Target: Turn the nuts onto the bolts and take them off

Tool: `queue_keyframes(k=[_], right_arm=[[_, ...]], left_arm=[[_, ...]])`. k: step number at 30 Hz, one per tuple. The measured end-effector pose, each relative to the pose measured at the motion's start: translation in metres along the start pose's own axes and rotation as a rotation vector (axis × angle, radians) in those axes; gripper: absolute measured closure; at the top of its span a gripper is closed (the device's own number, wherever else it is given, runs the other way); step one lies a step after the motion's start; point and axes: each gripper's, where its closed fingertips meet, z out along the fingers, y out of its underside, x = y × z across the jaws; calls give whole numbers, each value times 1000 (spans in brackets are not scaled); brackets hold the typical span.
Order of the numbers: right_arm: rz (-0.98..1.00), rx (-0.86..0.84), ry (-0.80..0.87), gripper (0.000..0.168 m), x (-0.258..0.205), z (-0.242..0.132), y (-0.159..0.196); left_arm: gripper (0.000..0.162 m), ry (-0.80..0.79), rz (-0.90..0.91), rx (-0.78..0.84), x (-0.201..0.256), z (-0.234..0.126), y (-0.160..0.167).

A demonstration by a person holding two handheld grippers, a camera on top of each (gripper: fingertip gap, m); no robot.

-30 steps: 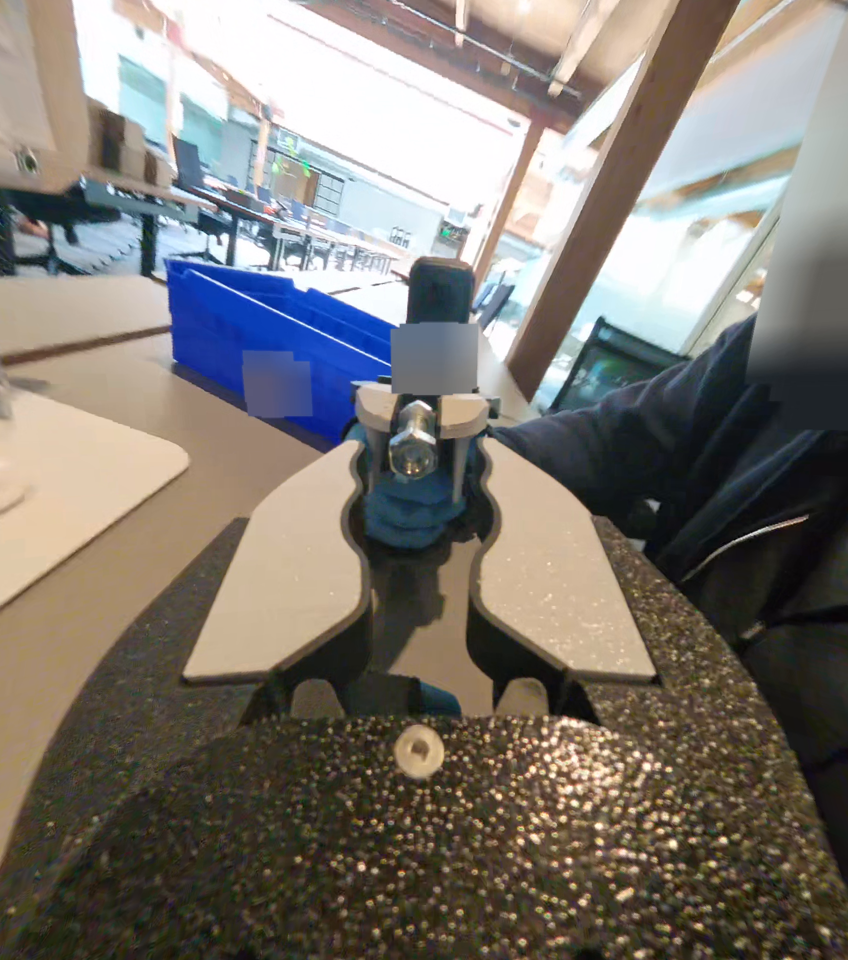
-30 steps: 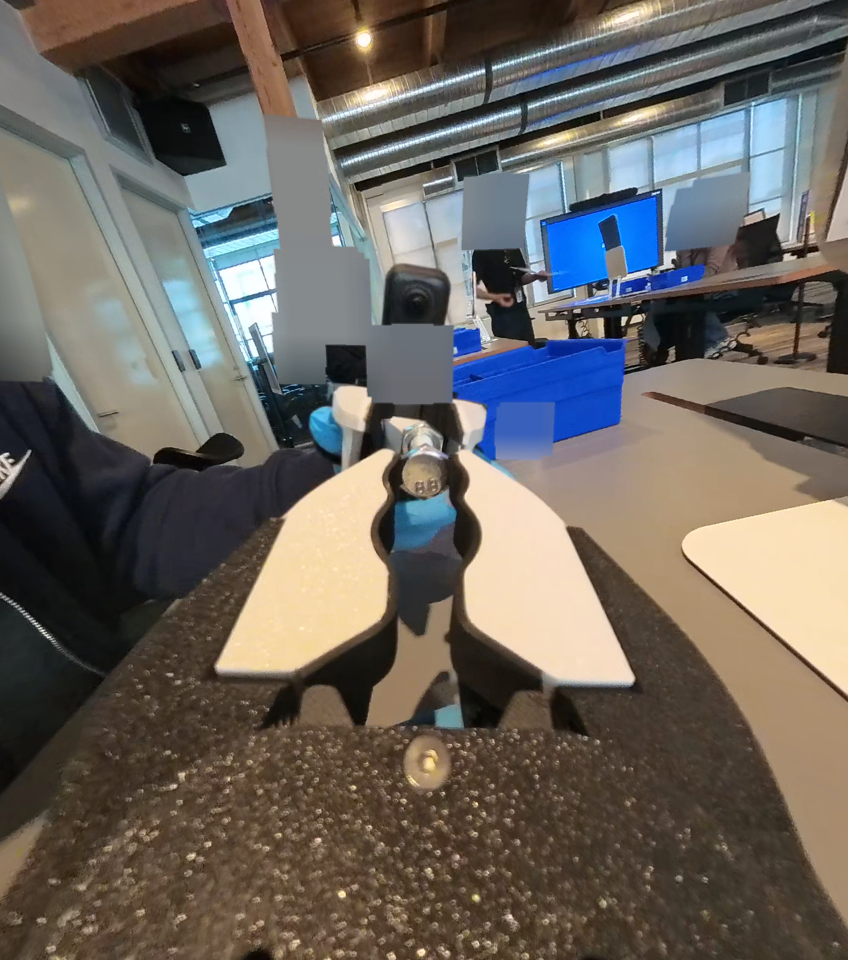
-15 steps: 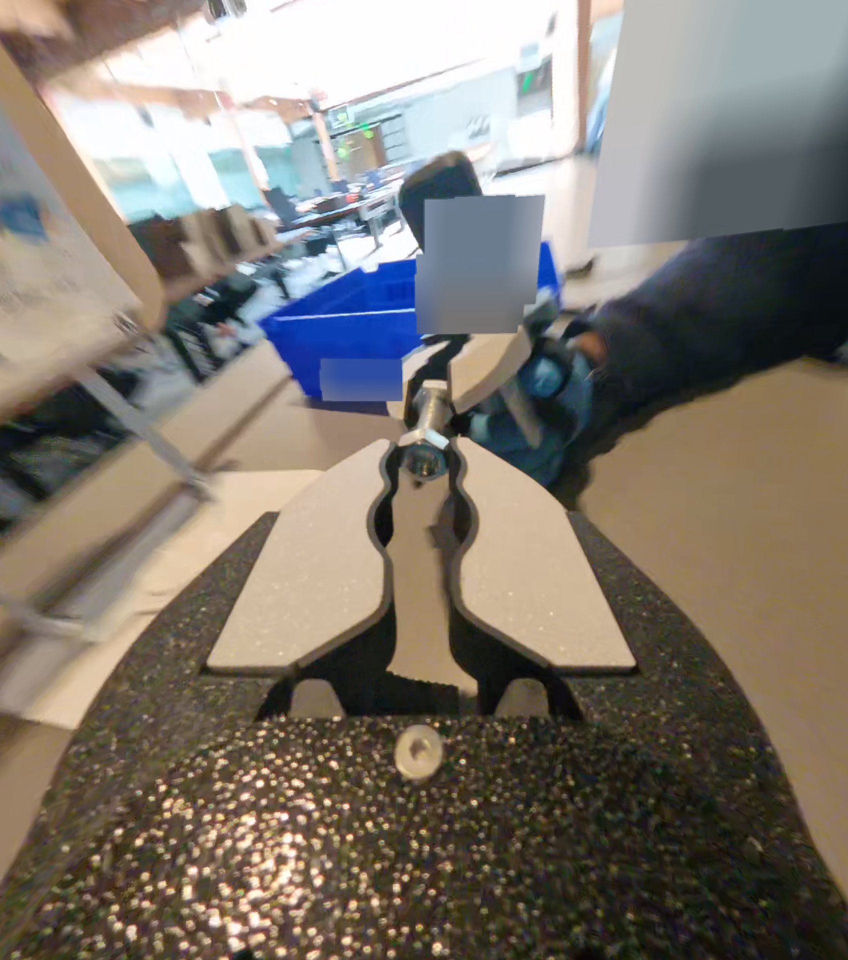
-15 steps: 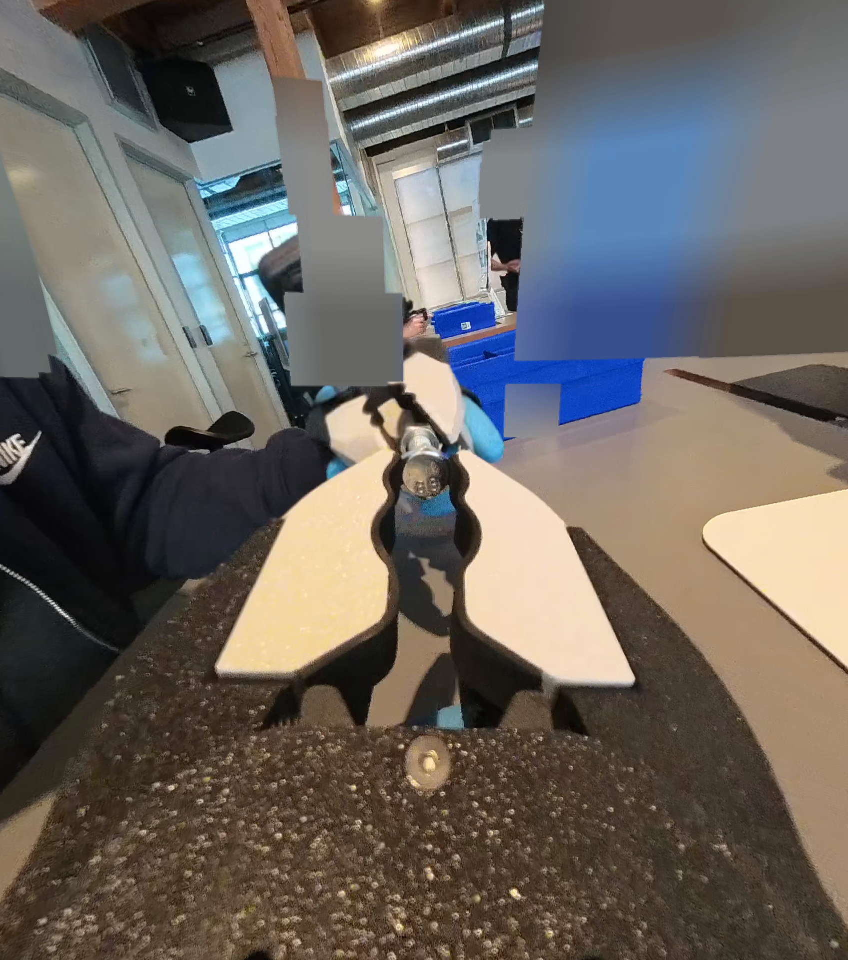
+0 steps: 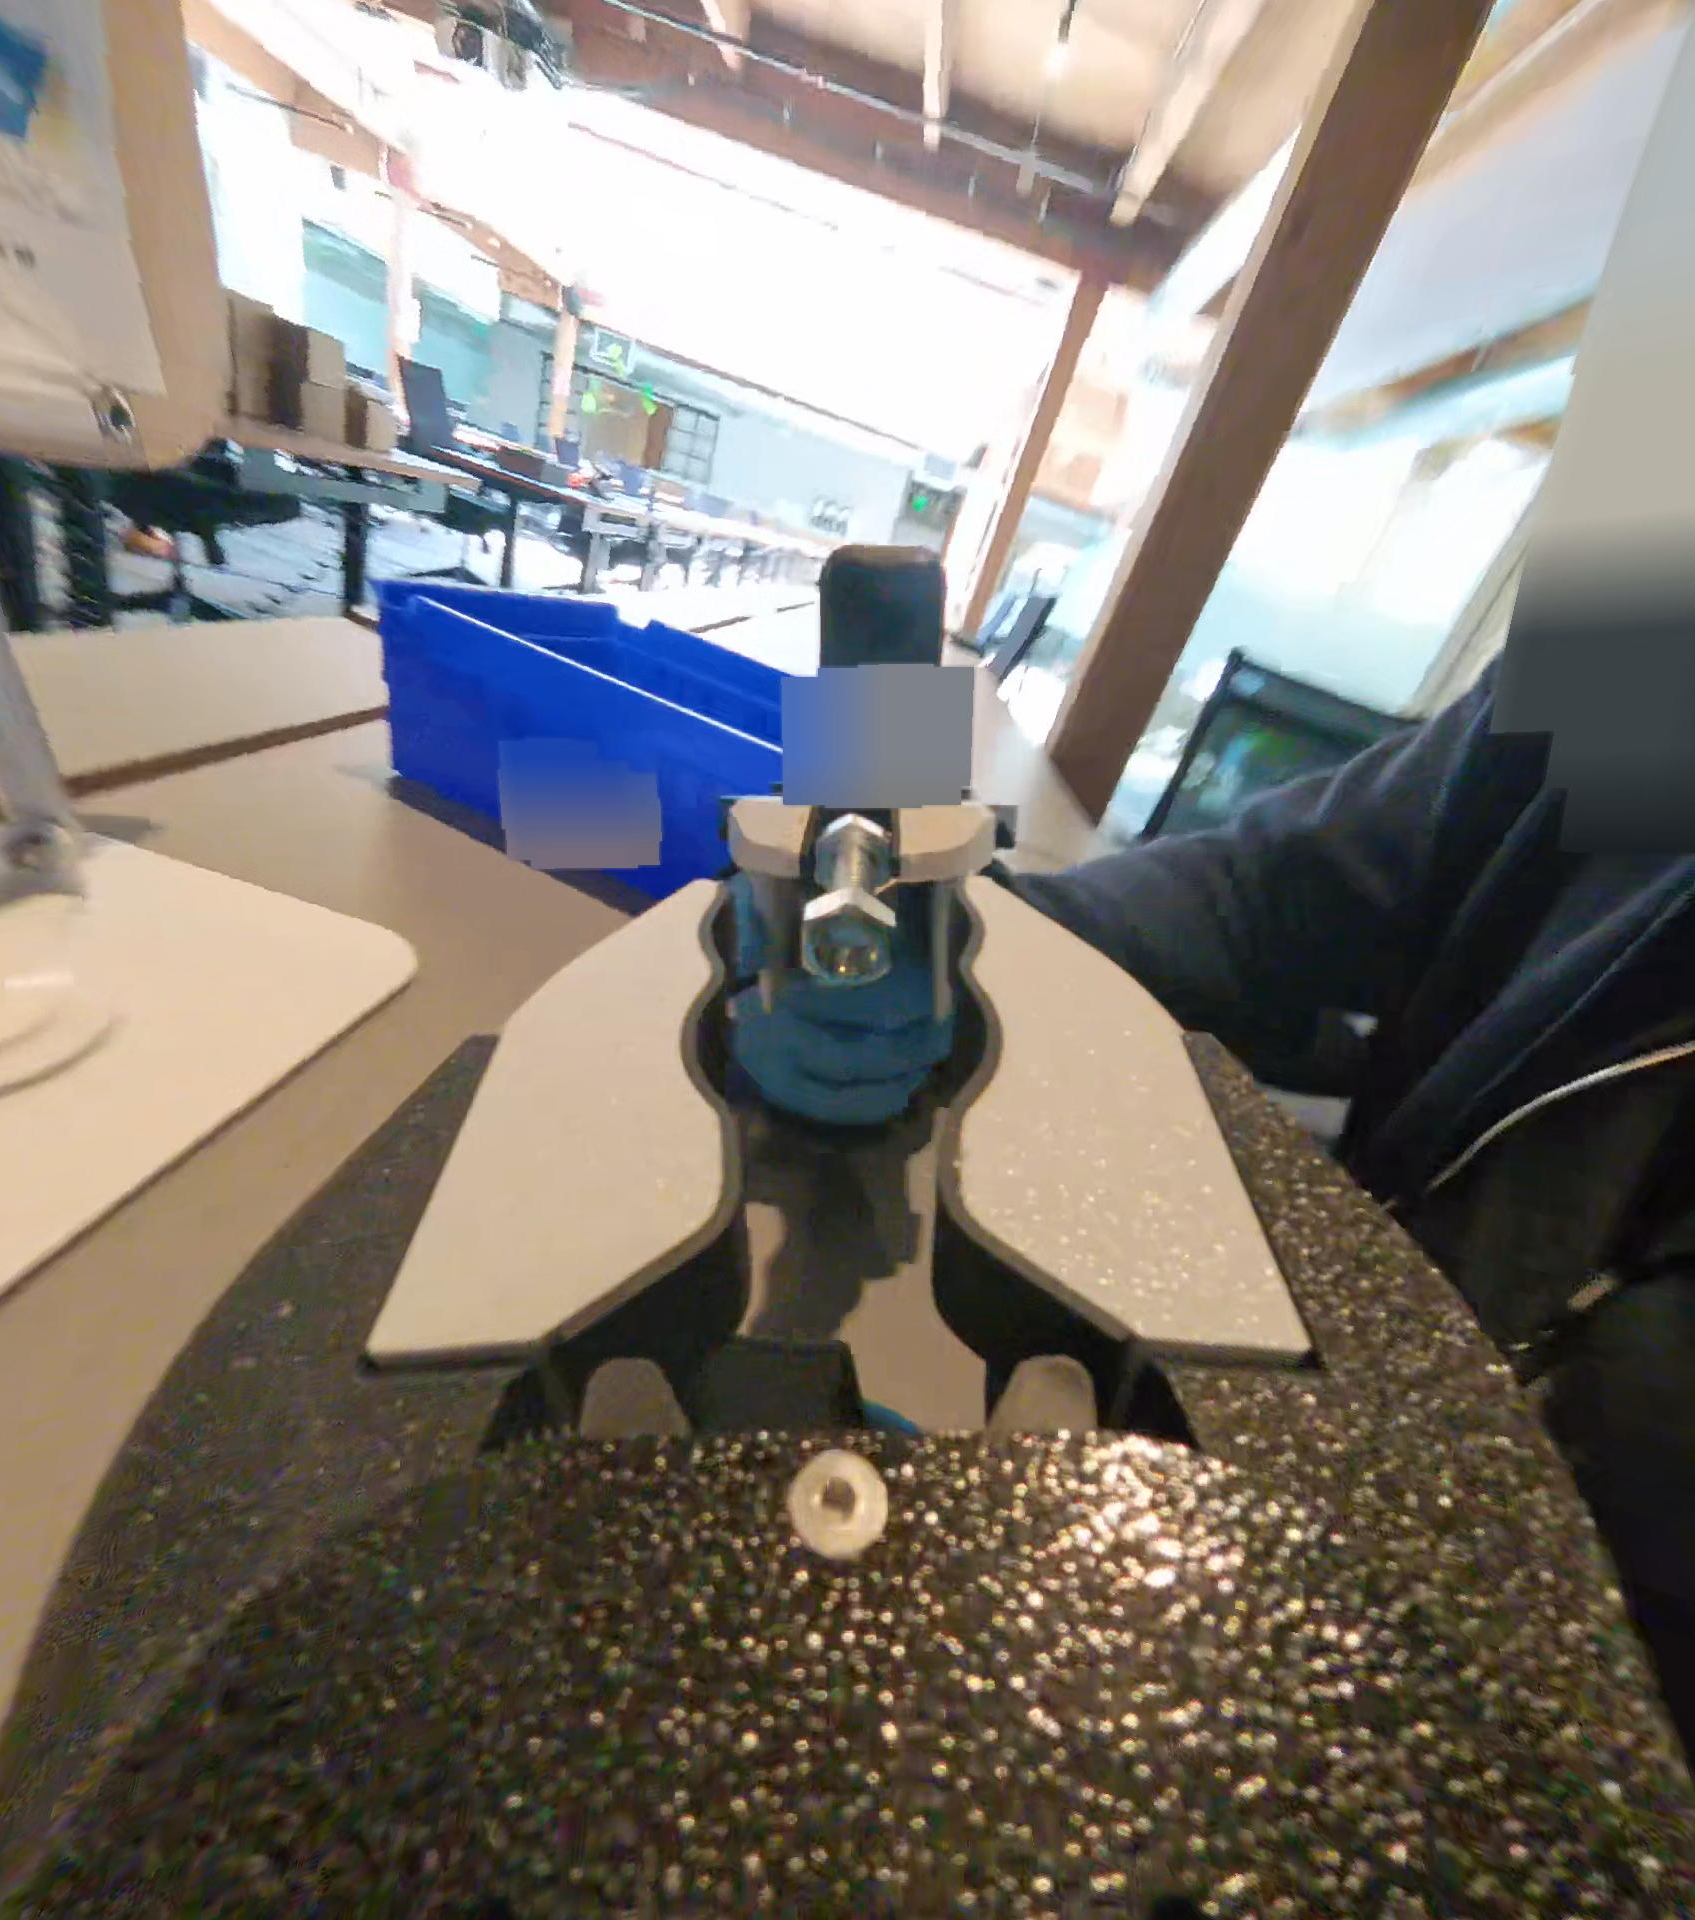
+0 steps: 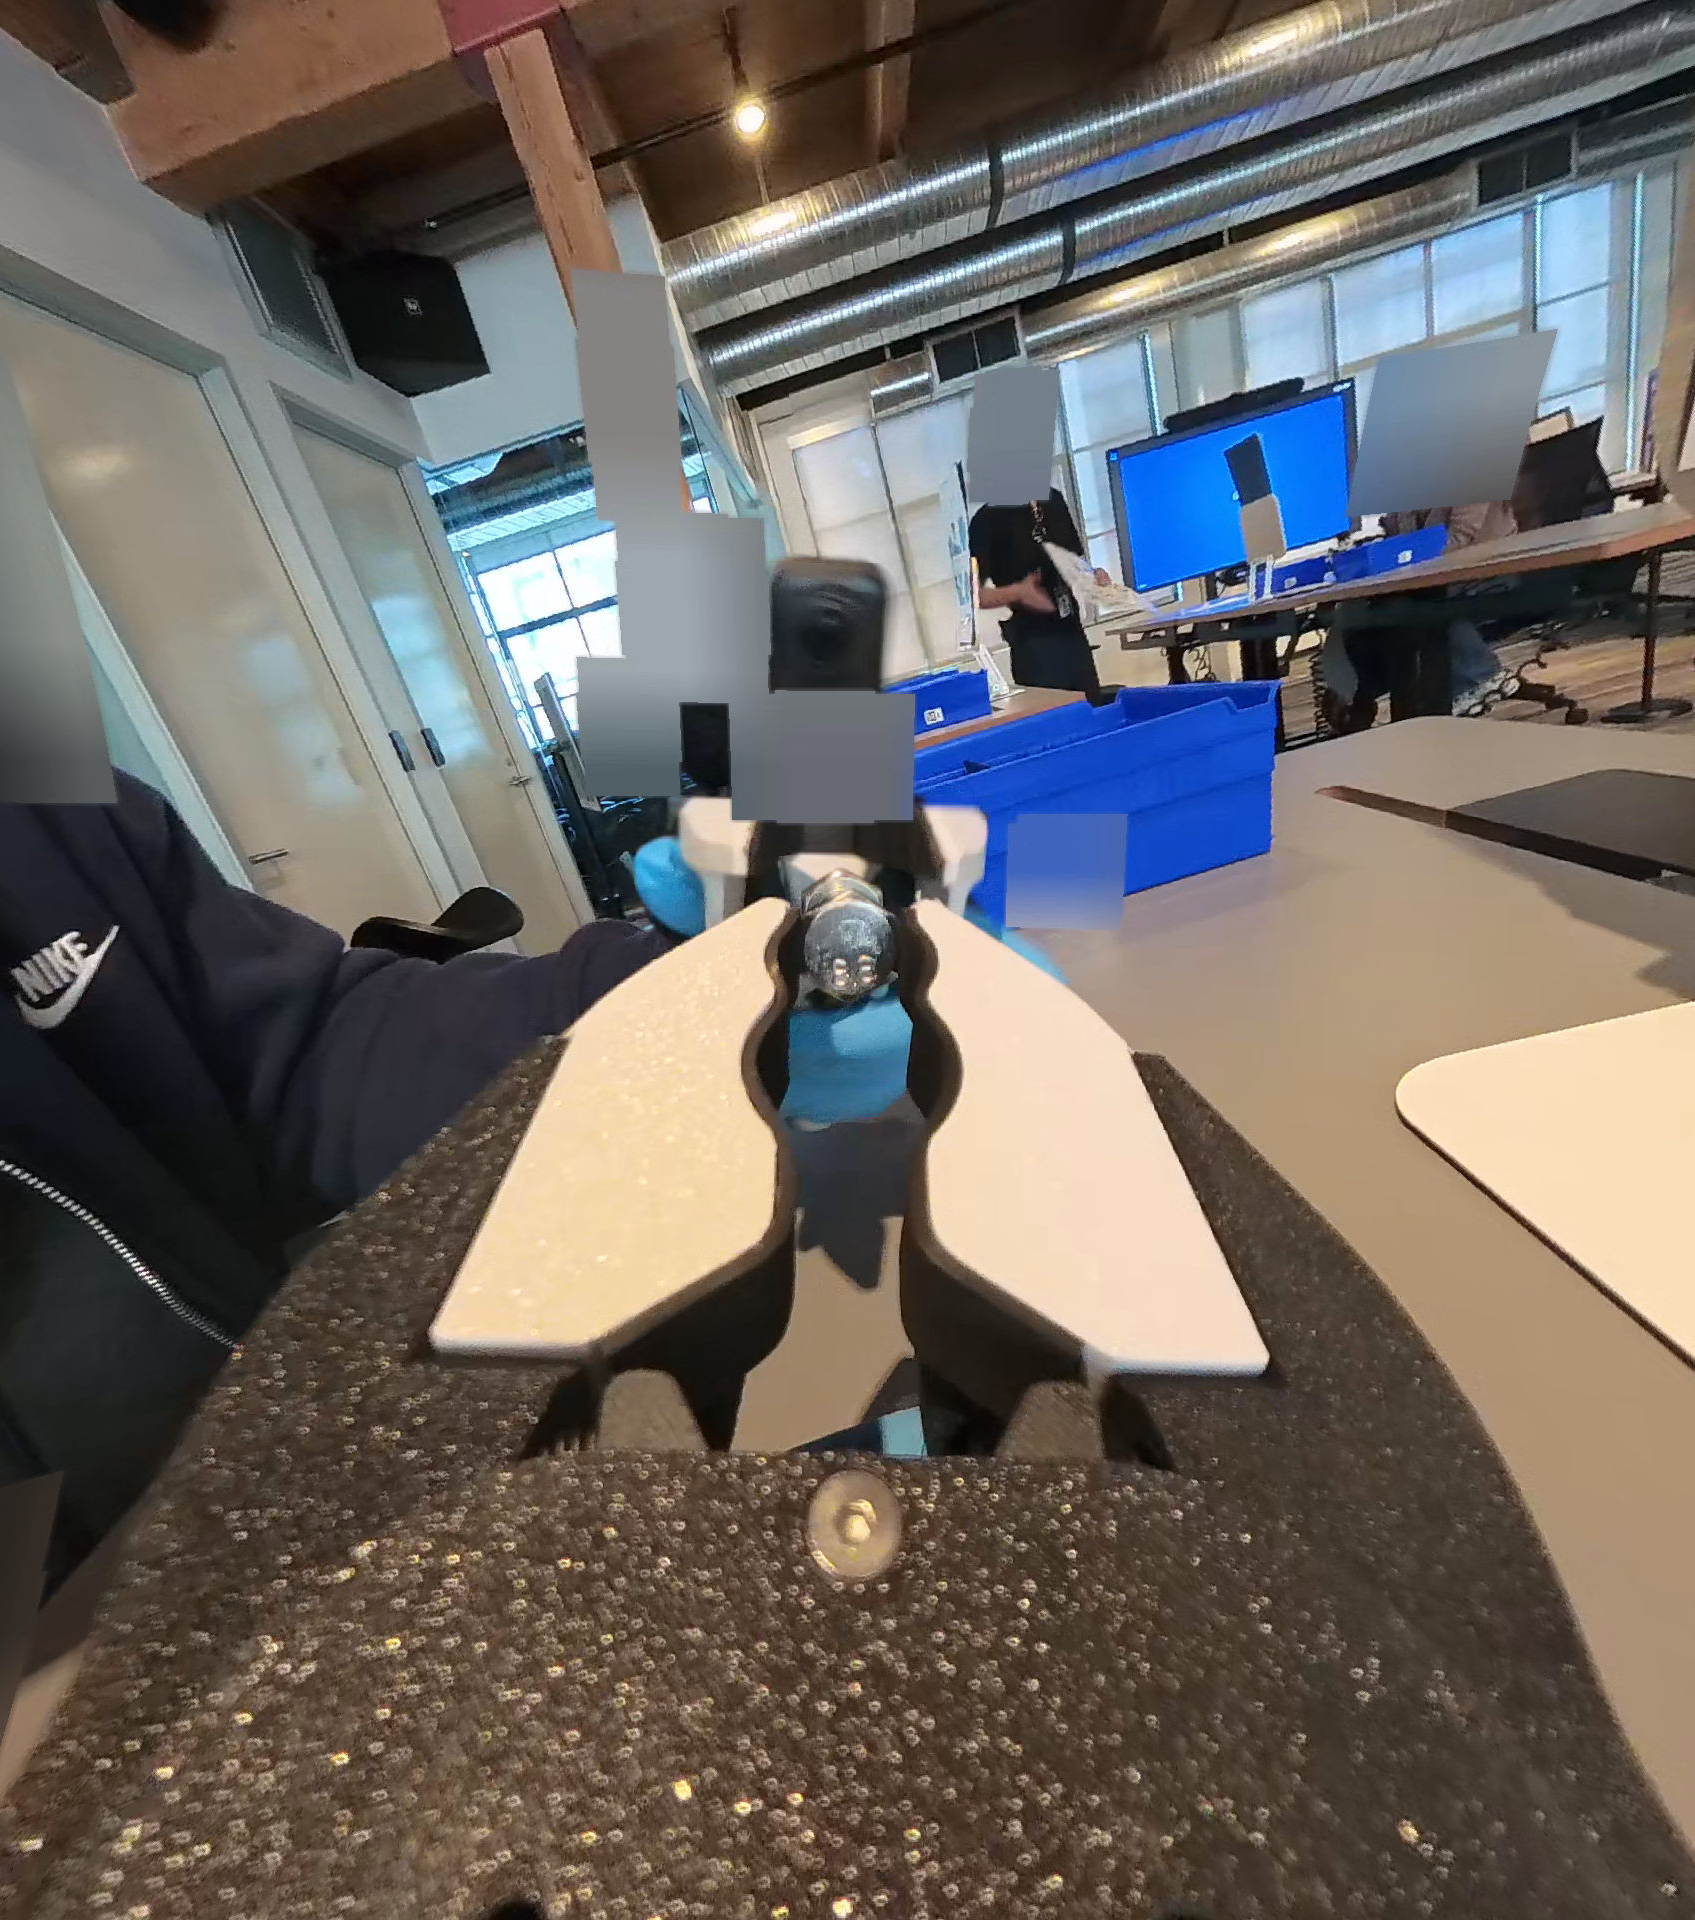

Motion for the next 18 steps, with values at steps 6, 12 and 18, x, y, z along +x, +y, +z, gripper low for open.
queue_keyframes(k=[6,12,18], right_arm=[[-18,-12,7,151,1,3,2],[6,-18,-9,150,0,4,2],[18,-3,-13,151,3,0,1]], left_arm=[[139,45,-88,-55,3,6,13],[145,-152,527,-142,-2,6,15],[131,-335,1005,-230,-11,6,15]])
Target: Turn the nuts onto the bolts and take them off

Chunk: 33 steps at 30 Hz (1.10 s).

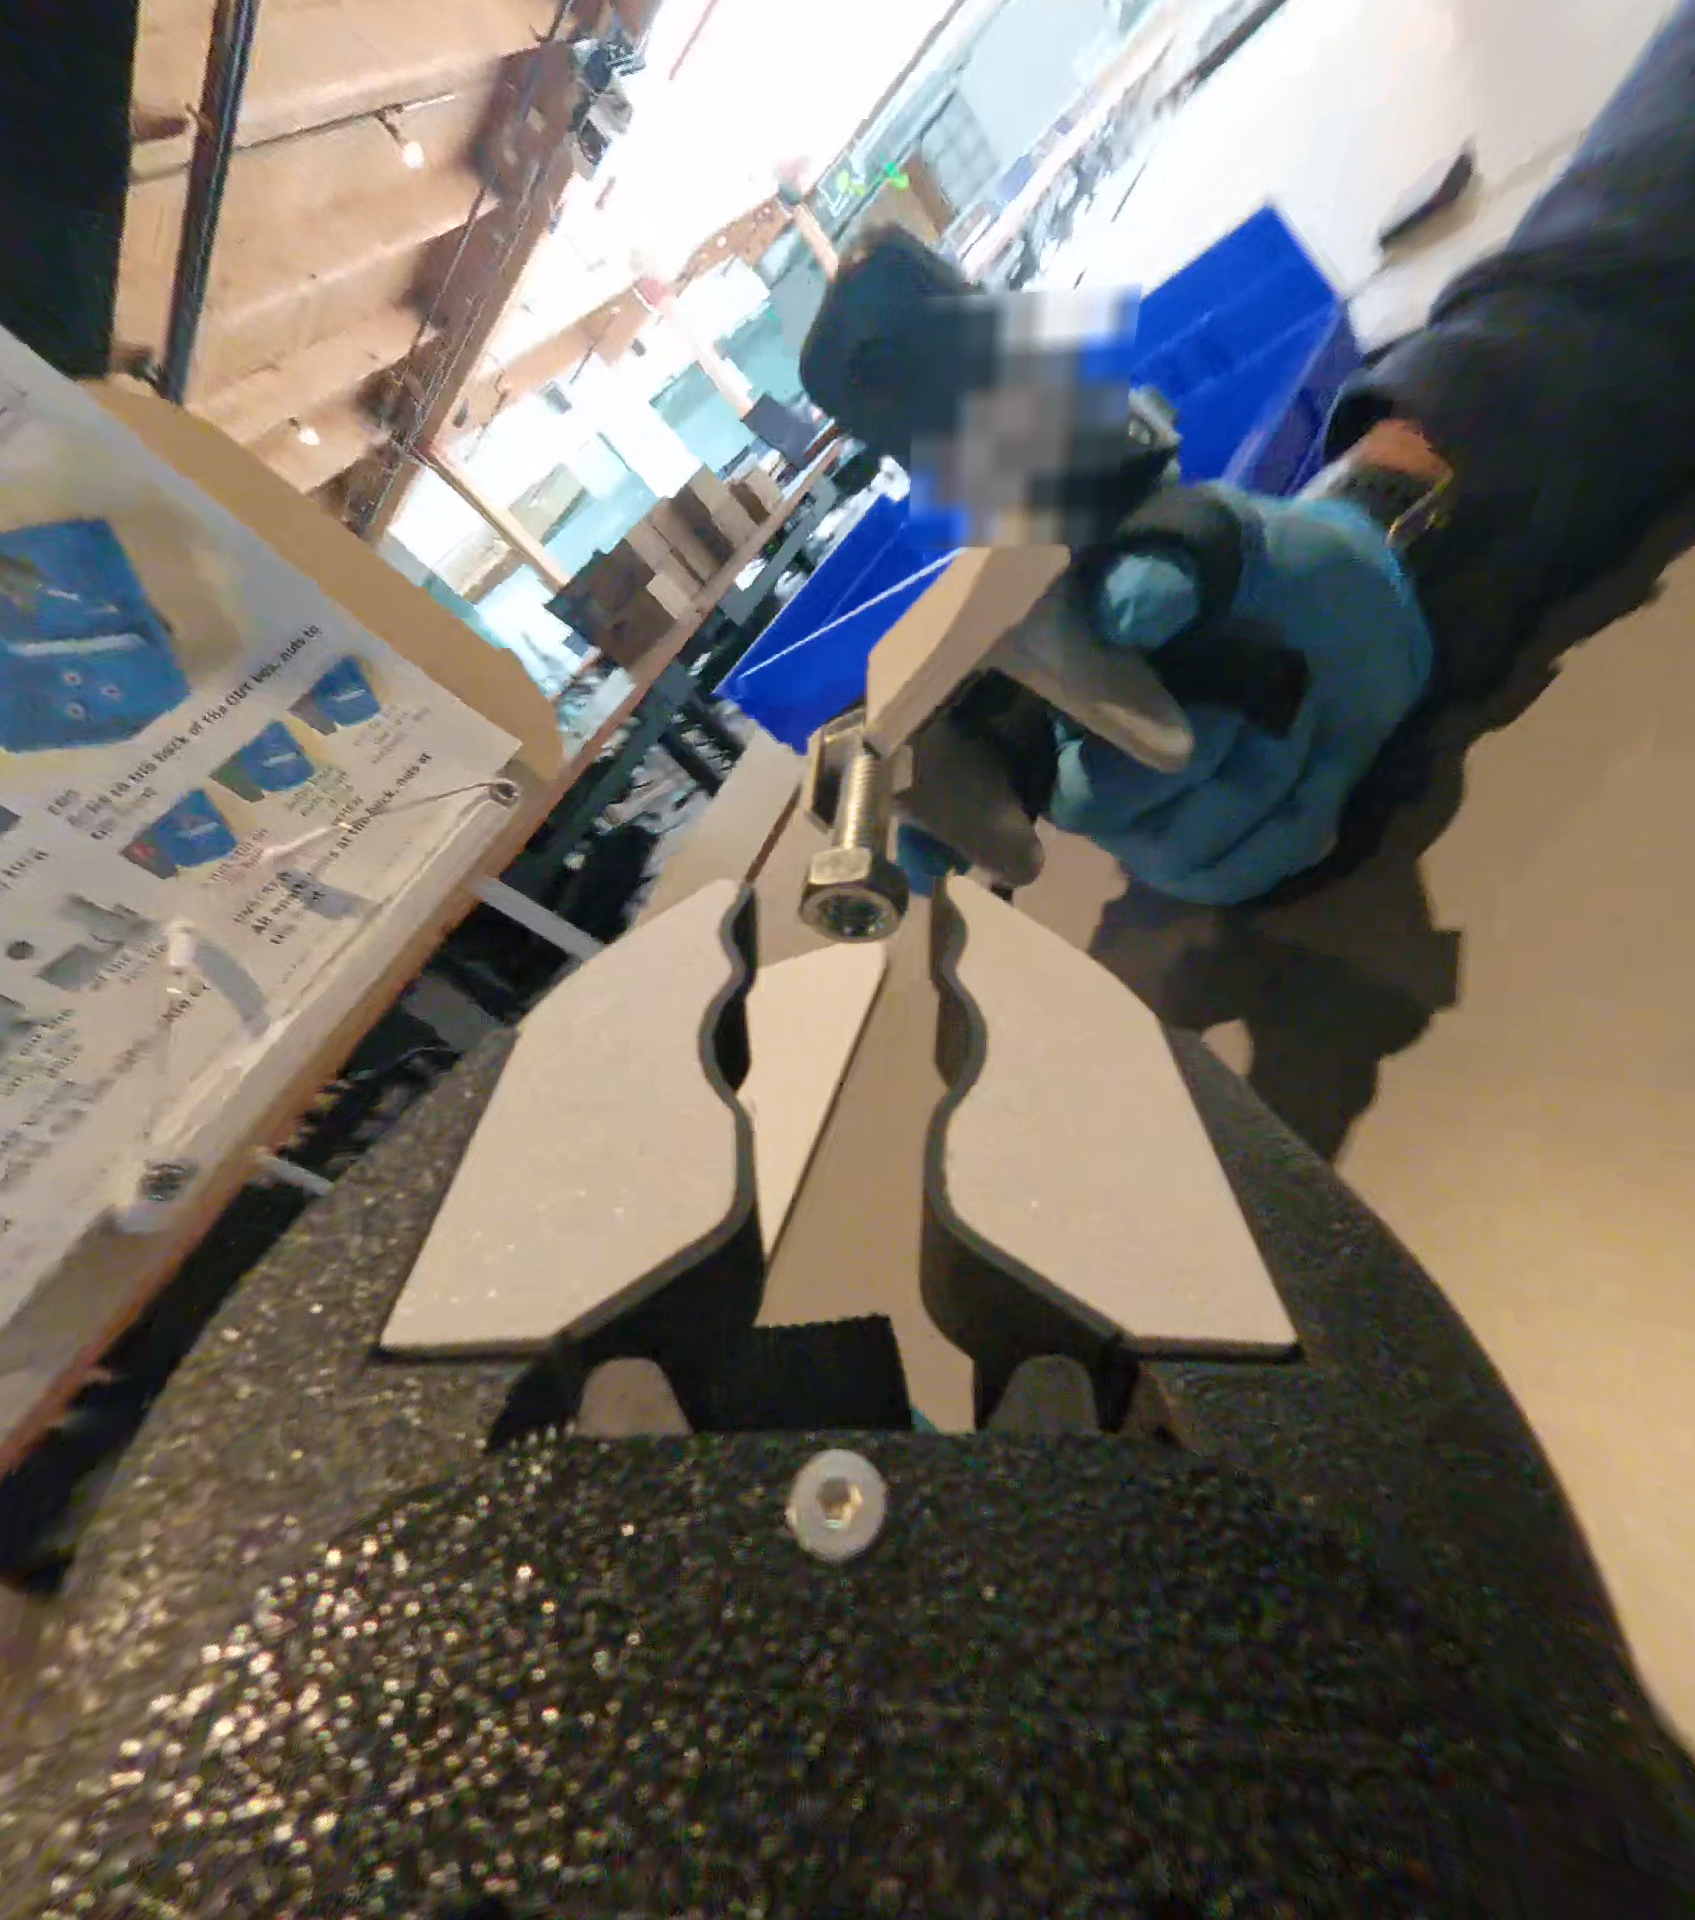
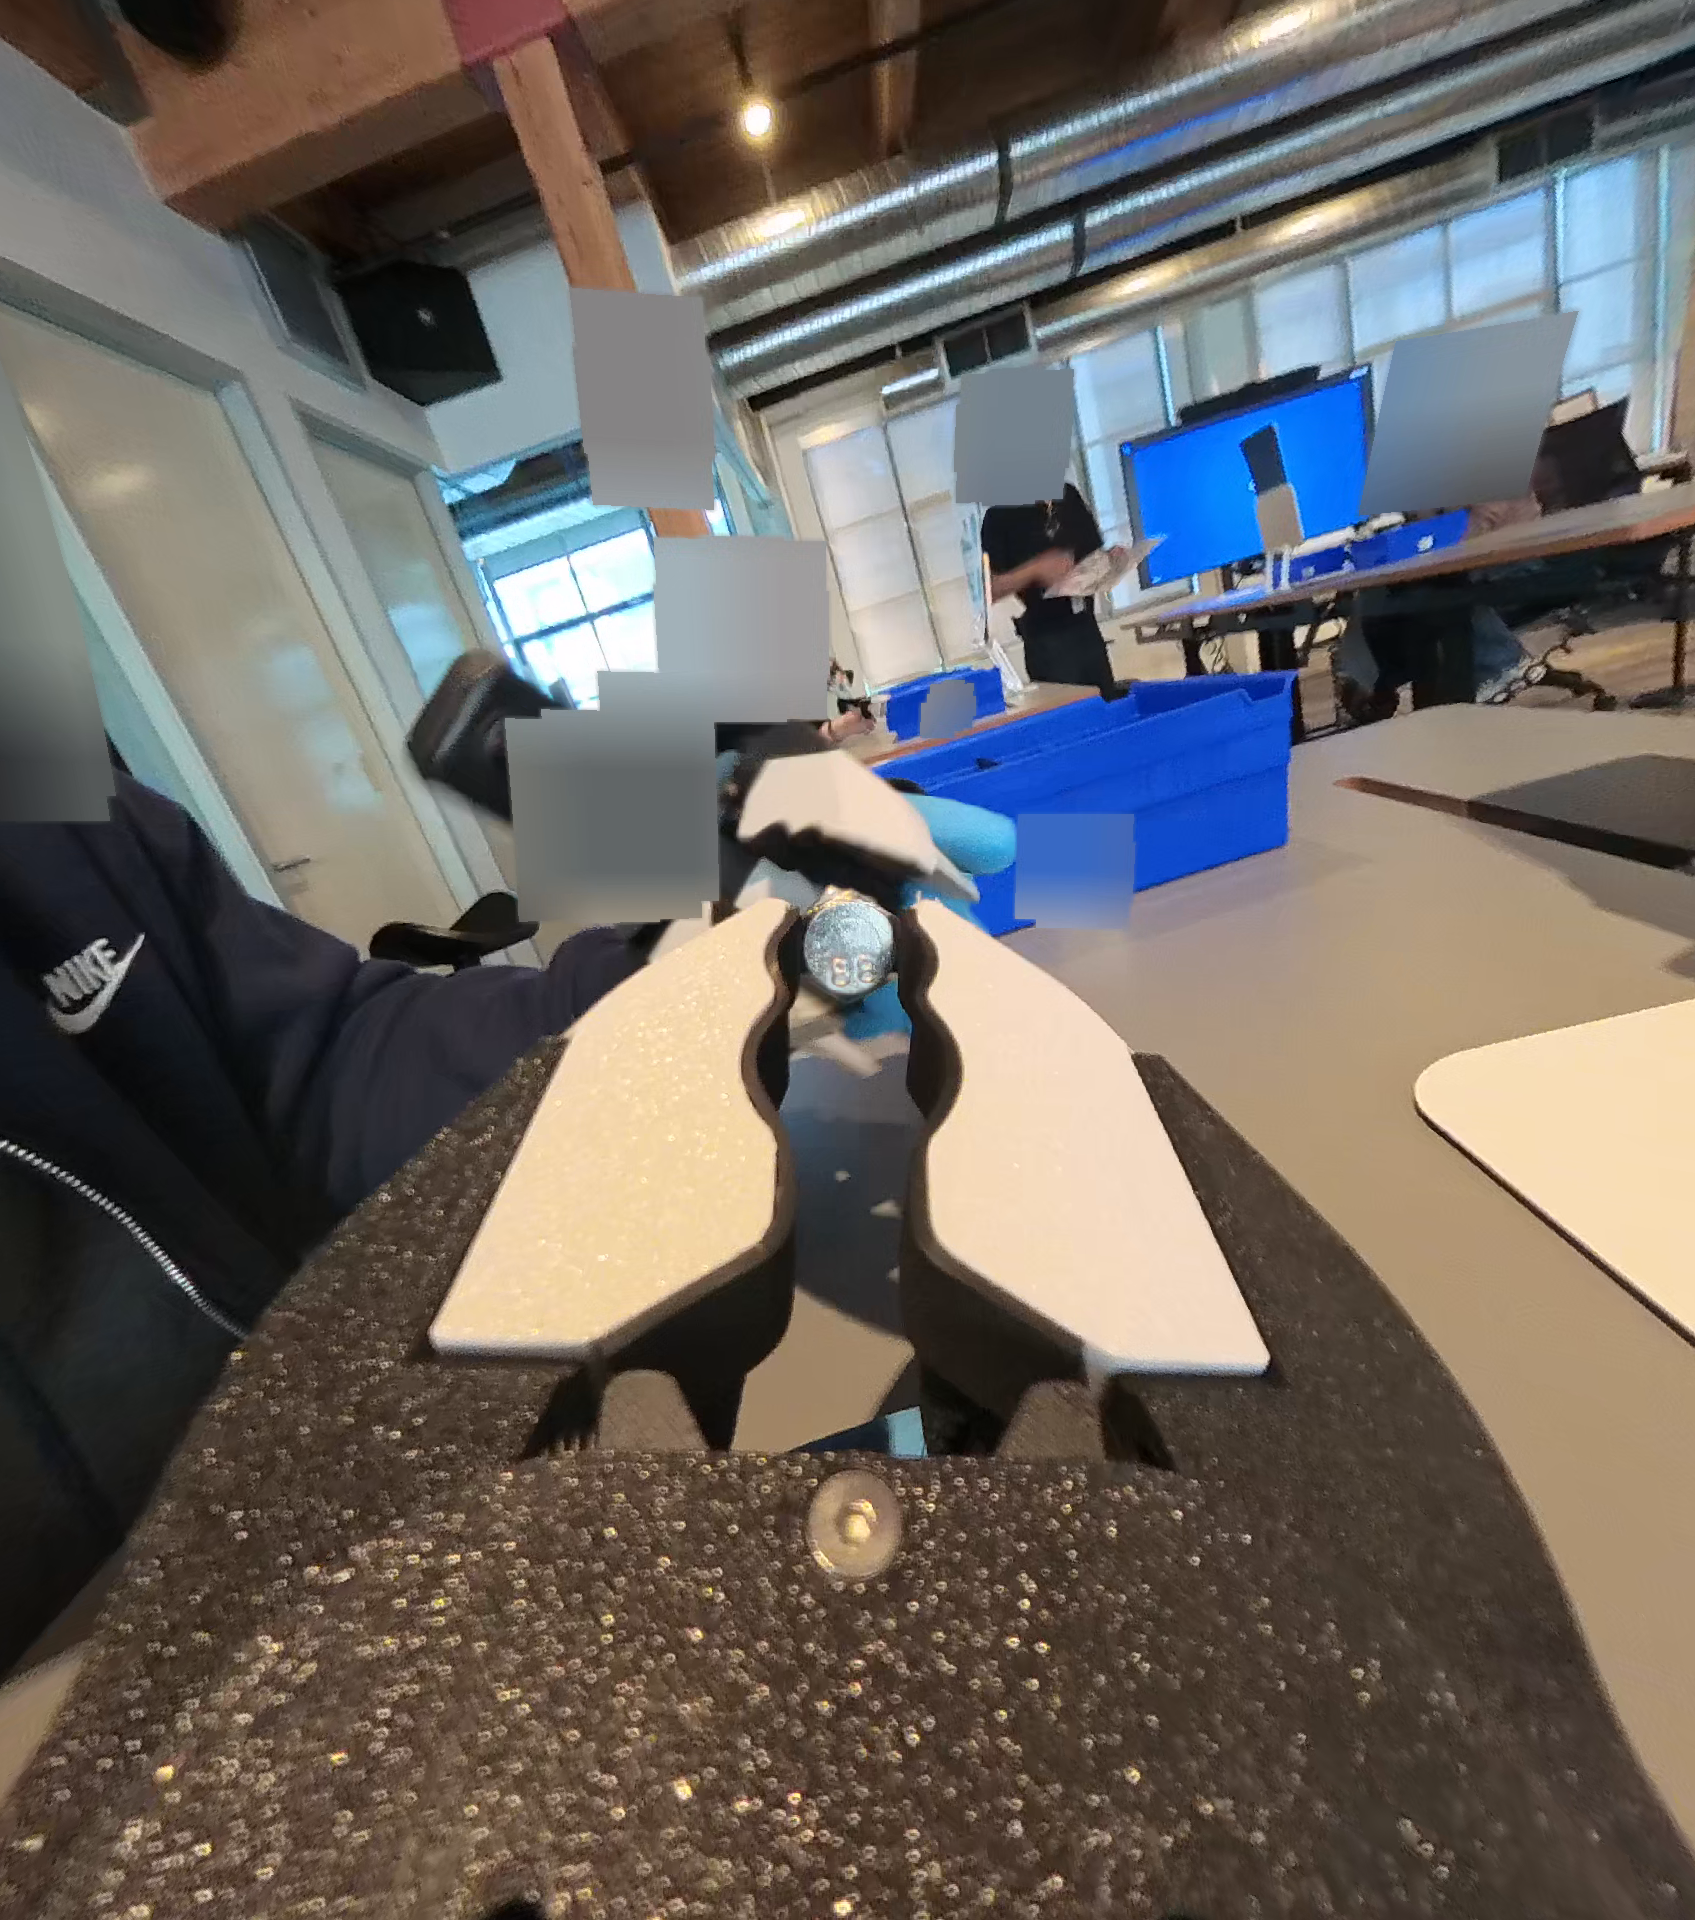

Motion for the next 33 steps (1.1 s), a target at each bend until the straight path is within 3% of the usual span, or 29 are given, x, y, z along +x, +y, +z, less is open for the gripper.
queue_keyframes(k=[7,11,15,17,19,23,25,27,33], right_arm=[[-5,30,10,151,-2,-7,-3],[-5,36,8,151,-2,-8,-4],[-10,25,2,151,-3,-8,-2],[-5,27,-1,151,-3,-7,-2],[-1,28,-1,151,-3,-8,-2],[8,22,9,151,-1,-7,-1],[9,28,6,151,-1,-7,-2],[1,34,10,151,-2,-8,-3],[-58,46,37,151,-2,-9,-5]], left_arm=[[123,229,-694,206,-4,-6,-19],[126,282,-877,221,-4,-4,-15],[144,283,-814,163,5,0,-9],[145,249,-712,142,6,2,-8],[145,179,-521,113,6,3,-6],[144,-23,82,-18,2,4,2],[144,-80,197,-35,-2,3,0],[131,-64,80,17,-2,3,-6],[125,142,-546,167,-4,-1,-15]])
